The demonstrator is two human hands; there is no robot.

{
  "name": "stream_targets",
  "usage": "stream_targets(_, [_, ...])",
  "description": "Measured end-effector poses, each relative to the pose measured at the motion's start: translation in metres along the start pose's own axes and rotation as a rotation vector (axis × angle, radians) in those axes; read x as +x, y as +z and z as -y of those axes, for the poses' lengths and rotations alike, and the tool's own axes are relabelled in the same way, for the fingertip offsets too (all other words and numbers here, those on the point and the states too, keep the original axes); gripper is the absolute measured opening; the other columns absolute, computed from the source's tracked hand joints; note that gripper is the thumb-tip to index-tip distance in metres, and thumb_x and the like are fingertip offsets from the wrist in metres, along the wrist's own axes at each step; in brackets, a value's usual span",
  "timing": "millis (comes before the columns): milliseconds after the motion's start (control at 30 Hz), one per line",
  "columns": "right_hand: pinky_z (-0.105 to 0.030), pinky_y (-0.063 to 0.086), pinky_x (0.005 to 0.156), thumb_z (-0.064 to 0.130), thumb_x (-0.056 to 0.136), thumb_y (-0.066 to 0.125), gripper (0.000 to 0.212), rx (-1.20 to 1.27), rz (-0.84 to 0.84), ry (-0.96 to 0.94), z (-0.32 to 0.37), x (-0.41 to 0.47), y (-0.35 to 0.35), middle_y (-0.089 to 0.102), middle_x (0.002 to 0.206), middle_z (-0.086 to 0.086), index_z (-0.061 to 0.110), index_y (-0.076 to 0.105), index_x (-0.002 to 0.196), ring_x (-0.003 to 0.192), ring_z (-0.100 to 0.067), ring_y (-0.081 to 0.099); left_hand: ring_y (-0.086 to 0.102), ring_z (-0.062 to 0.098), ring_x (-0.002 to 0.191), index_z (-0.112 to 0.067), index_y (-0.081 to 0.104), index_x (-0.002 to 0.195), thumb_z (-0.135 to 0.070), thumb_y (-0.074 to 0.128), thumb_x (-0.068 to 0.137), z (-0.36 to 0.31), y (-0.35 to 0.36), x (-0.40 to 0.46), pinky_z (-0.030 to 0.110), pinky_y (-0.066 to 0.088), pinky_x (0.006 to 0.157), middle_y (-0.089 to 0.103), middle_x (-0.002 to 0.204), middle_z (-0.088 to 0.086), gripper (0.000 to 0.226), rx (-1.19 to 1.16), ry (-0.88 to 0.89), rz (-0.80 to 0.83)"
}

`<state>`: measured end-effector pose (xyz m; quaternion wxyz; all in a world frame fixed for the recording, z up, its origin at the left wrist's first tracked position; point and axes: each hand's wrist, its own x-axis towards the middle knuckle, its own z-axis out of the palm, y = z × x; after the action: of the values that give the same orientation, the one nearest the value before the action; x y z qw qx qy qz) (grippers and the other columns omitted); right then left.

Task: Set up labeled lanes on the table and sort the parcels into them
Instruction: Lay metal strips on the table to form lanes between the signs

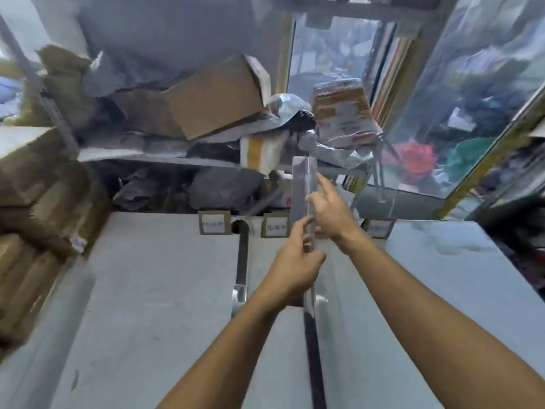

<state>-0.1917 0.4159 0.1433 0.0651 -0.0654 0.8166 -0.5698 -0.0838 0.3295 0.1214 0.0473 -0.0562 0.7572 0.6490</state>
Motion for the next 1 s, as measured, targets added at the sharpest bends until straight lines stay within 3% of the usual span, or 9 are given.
stream_targets(100, [-0.035,0.048,0.080,0.029,0.098,0.044,0.055,-0.046,-0.035,0.033,-0.024,0.014,-0.064,0.053,0.115,0.013,0.037,0.034,0.151,0.097,-0.003,0.053,0.059,0.020,0.108,-0.053,0.025,0.142,-0.018,0.051,0.083,-0.015,0.060,0.026,0.030,0.051,0.071,0.045,0.144,0.004,0.072,-0.058,-0.013,0.080])
stream_targets(167, [-0.038,0.042,0.093,0.028,0.100,0.041,0.053,-0.071,-0.060,0.054,-0.044,0.020,-0.098,0.046,0.126,0.010,0.034,0.034,0.152,0.113,-0.011,0.047,0.060,0.013,0.104,-0.055,0.023,0.141,-0.017,0.051,0.085,-0.018,0.097,0.041,0.032,0.053,0.069,0.044,0.142,0.002,0.073,-0.070,-0.042,0.119])
stream_targets(233, [-0.040,0.041,0.095,0.028,0.101,0.039,0.052,-0.067,-0.054,0.092,-0.066,0.026,-0.124,0.044,0.138,0.006,0.034,0.034,0.152,0.120,-0.016,0.044,0.062,0.013,0.097,-0.054,0.022,0.142,-0.017,0.051,0.084,-0.015,0.129,0.053,0.031,0.054,0.068,0.043,0.145,0.003,0.075,-0.087,-0.076,0.152])
stream_targets(333, [-0.040,0.038,0.098,0.027,0.101,0.039,0.052,-0.086,-0.024,0.144,-0.104,0.035,-0.151,0.040,0.153,-0.001,0.034,0.034,0.152,0.134,-0.022,0.040,0.053,0.027,0.124,-0.052,0.019,0.146,-0.013,0.052,0.087,-0.004,0.168,0.068,0.047,0.052,0.098,0.038,0.152,0.009,0.077,-0.082,-0.151,0.167])
stream_targets(467, [-0.049,0.047,0.096,0.028,0.100,0.037,0.050,-0.098,0.033,0.255,-0.151,0.043,-0.161,0.045,0.146,-0.001,0.036,0.037,0.150,0.126,-0.027,0.046,0.051,0.037,0.127,-0.048,0.016,0.149,-0.010,0.051,0.093,0.018,0.199,0.080,0.052,0.049,0.098,0.035,0.155,0.008,0.075,-0.070,-0.242,0.175])
stream_targets(533, [-0.049,0.049,0.090,0.026,0.101,0.036,0.050,-0.087,0.065,0.309,-0.172,0.046,-0.162,0.046,0.142,-0.001,0.034,0.037,0.150,0.119,-0.026,0.047,0.050,0.029,0.129,-0.045,0.014,0.150,-0.011,0.050,0.095,0.031,0.210,0.086,0.049,0.049,0.102,0.034,0.155,0.007,0.074,-0.047,-0.277,0.179])
stream_targets(700, [-0.053,0.049,0.096,0.027,0.102,0.037,0.048,-0.063,0.124,0.388,-0.214,0.056,-0.159,0.056,0.132,-0.006,0.036,0.037,0.149,0.112,-0.025,0.056,0.053,0.013,0.114,-0.043,0.013,0.152,-0.012,0.050,0.097,0.061,0.228,0.104,0.035,0.052,0.093,0.036,0.154,0.006,0.074,-0.015,-0.339,0.172])
stream_targets(800, [-0.051,0.049,0.098,0.030,0.103,0.036,0.049,-0.065,0.132,0.422,-0.232,0.065,-0.161,0.053,0.136,-0.005,0.037,0.034,0.151,0.115,-0.027,0.054,0.051,0.021,0.124,-0.044,0.012,0.152,-0.013,0.050,0.096,0.074,0.236,0.116,0.040,0.052,0.098,0.037,0.154,0.005,0.075,0.019,-0.367,0.173])
stream_targets(1000, [-0.050,0.045,0.099,0.034,0.105,0.033,0.047,-0.044,0.164,0.455,-0.255,0.078,-0.163,0.044,0.149,-0.005,0.039,0.031,0.152,0.119,-0.024,0.047,0.049,0.021,0.127,-0.041,0.010,0.153,-0.012,0.049,0.096,0.087,0.248,0.134,0.045,0.050,0.101,0.034,0.156,0.005,0.075,0.045,-0.401,0.197])
